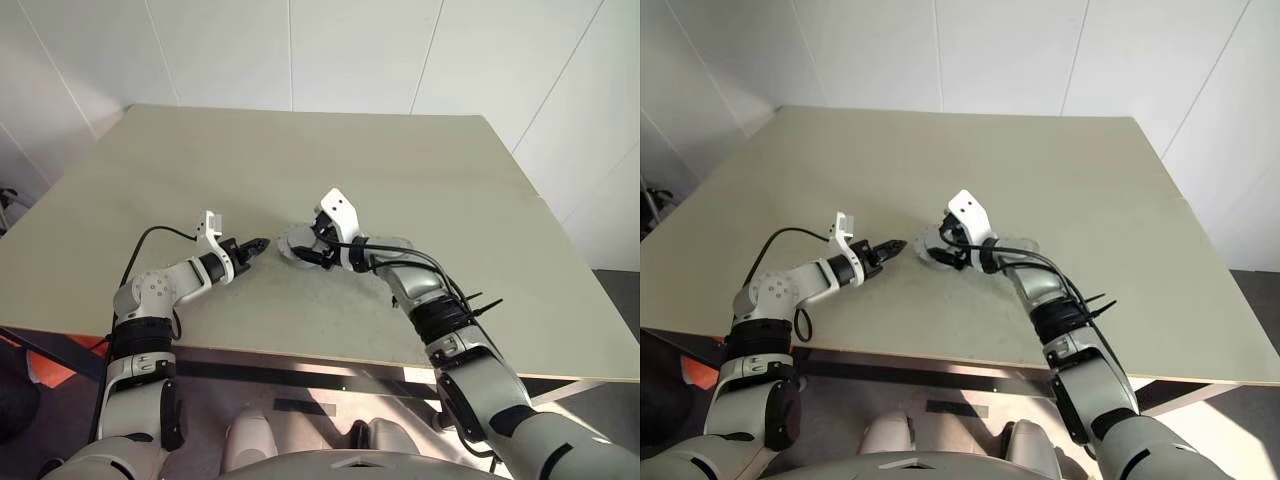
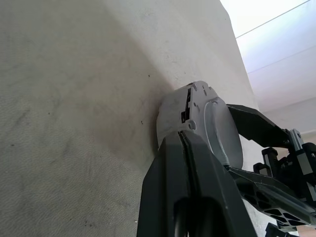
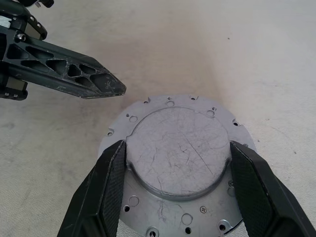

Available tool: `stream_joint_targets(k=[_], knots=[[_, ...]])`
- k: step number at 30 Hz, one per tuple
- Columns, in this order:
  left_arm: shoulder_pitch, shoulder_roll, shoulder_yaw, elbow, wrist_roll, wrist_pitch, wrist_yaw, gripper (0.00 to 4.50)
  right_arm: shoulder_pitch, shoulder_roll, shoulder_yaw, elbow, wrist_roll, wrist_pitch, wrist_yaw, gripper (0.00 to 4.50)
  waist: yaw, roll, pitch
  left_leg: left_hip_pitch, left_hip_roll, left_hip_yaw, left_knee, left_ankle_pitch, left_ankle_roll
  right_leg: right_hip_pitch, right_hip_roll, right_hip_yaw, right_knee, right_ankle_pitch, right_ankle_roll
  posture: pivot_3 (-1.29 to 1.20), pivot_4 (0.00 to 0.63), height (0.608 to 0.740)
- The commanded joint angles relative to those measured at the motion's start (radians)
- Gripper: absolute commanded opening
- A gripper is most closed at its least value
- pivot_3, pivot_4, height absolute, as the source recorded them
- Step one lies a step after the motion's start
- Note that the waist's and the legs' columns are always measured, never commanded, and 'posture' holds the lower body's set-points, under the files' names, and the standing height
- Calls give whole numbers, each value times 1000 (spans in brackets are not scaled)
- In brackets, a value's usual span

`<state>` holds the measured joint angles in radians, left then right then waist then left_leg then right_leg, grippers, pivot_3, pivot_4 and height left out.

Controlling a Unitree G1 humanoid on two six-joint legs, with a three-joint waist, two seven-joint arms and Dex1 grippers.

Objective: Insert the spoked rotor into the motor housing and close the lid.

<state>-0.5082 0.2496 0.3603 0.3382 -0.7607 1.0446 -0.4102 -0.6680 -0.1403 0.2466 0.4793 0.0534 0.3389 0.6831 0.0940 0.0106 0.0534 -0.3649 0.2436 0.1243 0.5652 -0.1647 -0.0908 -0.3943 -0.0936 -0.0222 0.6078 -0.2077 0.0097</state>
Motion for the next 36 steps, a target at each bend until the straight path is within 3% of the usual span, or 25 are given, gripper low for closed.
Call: stream_joint_targets(k=[1, 25, 36], knots=[[-4, -1, 0, -33, -8, -4, -7, 0, -16, 2, -7, 21, -18, 5, -24, 3144, 0, 0, 0, 0, 0, 0, 0, 0, 0, 0, 0, 0, 0, 0, 0, 0, 0, 740], [10, -10, 7, -51, -13, 0, 1, 0, -21, 20, 13, 91, -46, -21, -36, 3144, -3, 0, 0, 3, 0, 0, -1, 0, 0, 0, 1, 1, 1, 0, 0, 0, 0, 740], [-49, -79, 33, 1, -30, -5, 39, 0, 2, 0, 32, 57, -49, 3, -6, 3144, -2, 0, 0, 5, 0, 0, -1, 0, 0, 3, 1, 1, 0, 0, 0, 0, 0, 740]])
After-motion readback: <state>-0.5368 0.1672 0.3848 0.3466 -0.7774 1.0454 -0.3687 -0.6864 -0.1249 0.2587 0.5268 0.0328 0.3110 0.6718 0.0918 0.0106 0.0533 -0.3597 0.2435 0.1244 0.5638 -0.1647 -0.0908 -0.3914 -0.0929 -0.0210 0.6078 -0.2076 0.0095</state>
